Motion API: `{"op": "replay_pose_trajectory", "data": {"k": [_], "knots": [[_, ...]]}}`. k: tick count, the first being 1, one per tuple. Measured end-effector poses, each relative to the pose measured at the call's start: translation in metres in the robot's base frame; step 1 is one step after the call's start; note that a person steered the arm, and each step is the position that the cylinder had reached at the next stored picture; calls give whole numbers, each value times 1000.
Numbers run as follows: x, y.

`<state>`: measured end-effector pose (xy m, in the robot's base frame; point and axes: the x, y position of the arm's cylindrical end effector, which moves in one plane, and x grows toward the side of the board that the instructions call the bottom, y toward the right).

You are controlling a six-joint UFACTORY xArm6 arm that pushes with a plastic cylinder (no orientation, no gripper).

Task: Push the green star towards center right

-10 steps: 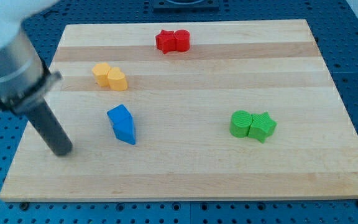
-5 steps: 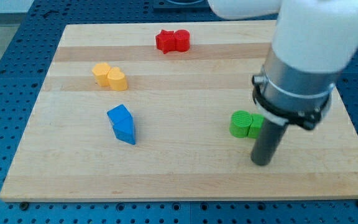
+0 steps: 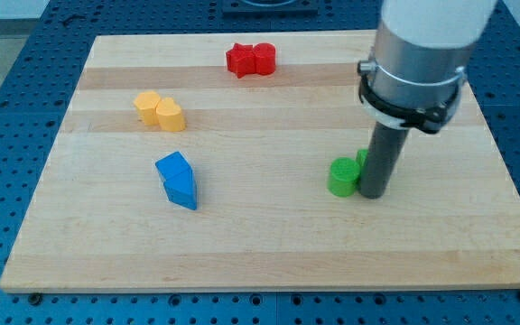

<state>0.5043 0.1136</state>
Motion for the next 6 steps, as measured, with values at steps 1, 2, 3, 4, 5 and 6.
{"op": "replay_pose_trajectory", "data": {"k": [1,2,3,4,5,6], "knots": [[-12,-22],[-32,-29],[-44,-10],[-53,4],[-63,23],[-63,43]]}}
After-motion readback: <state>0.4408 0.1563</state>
